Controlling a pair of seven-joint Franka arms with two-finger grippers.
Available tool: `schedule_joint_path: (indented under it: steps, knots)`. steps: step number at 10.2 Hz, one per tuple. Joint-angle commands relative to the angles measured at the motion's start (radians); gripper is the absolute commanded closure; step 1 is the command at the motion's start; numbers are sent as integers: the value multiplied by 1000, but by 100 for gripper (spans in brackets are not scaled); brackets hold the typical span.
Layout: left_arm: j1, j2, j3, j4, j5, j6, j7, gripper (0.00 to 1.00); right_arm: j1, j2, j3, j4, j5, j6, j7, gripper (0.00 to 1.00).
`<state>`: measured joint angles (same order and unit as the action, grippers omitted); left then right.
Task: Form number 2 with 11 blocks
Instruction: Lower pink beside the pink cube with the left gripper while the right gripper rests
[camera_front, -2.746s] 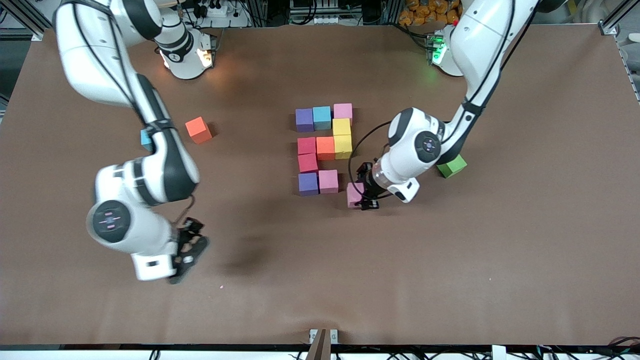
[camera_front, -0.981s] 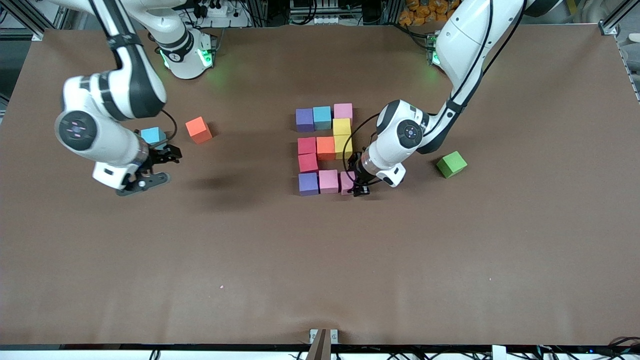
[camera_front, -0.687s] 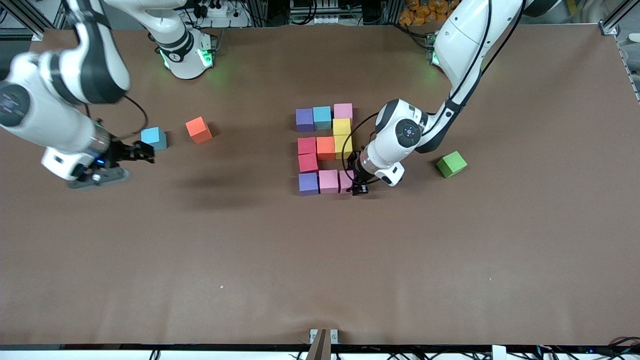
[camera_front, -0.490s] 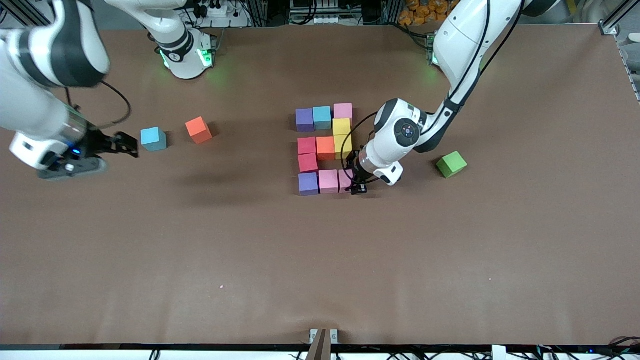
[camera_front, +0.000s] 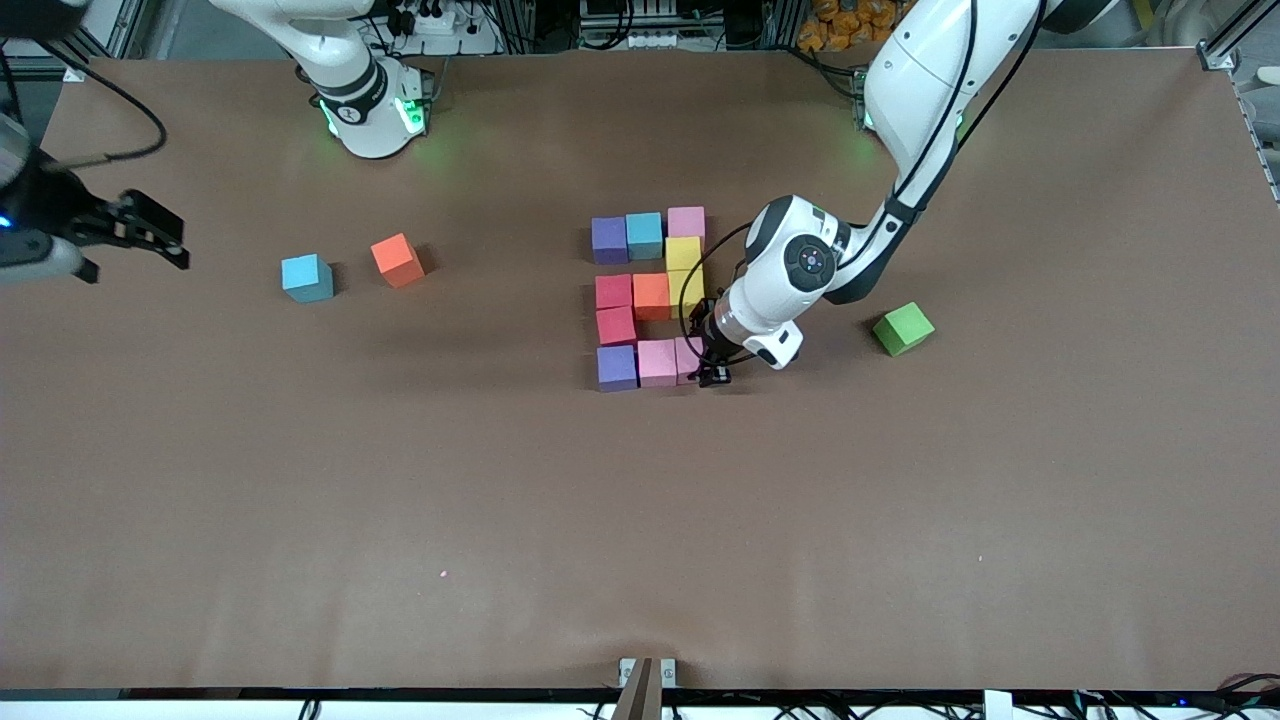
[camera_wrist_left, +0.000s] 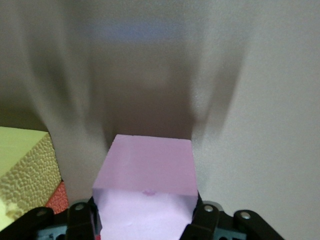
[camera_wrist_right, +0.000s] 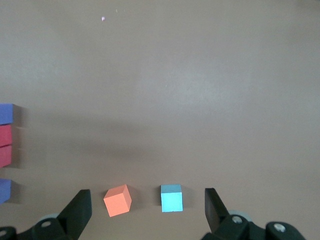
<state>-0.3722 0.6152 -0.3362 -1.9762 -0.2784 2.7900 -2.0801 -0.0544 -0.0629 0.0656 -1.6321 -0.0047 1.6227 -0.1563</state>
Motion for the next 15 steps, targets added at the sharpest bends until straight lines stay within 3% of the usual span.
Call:
schedule_joint_path:
  steps: [1, 2, 7, 10, 12, 13, 15]
  knots:
    - [1, 3, 0, 5, 27, 17, -25, 38, -13, 28, 8, 84, 8, -20, -20, 0]
    - [-1, 5, 0, 8, 27, 17, -24, 0, -15, 37, 10, 99, 12, -20, -85, 0]
    - [-1, -28, -1, 5, 27, 6, -28, 0, -15, 112, 11, 145, 40, -18, -118, 0]
    - [-1, -80, -10, 5, 28, -78, -35, 0, -16, 114, 8, 147, 60, -17, -109, 0]
    - [1, -113, -14, 8, 30, -112, -32, 0, -18, 114, 8, 146, 46, -7, -4, 0]
    - [10, -133, -14, 10, 59, -118, -25, 0, -19, 114, 8, 146, 45, -6, 62, 0]
    - [21, -161, -3, 29, 230, -163, -20, 0, -16, 114, 8, 140, 41, -10, 141, 0]
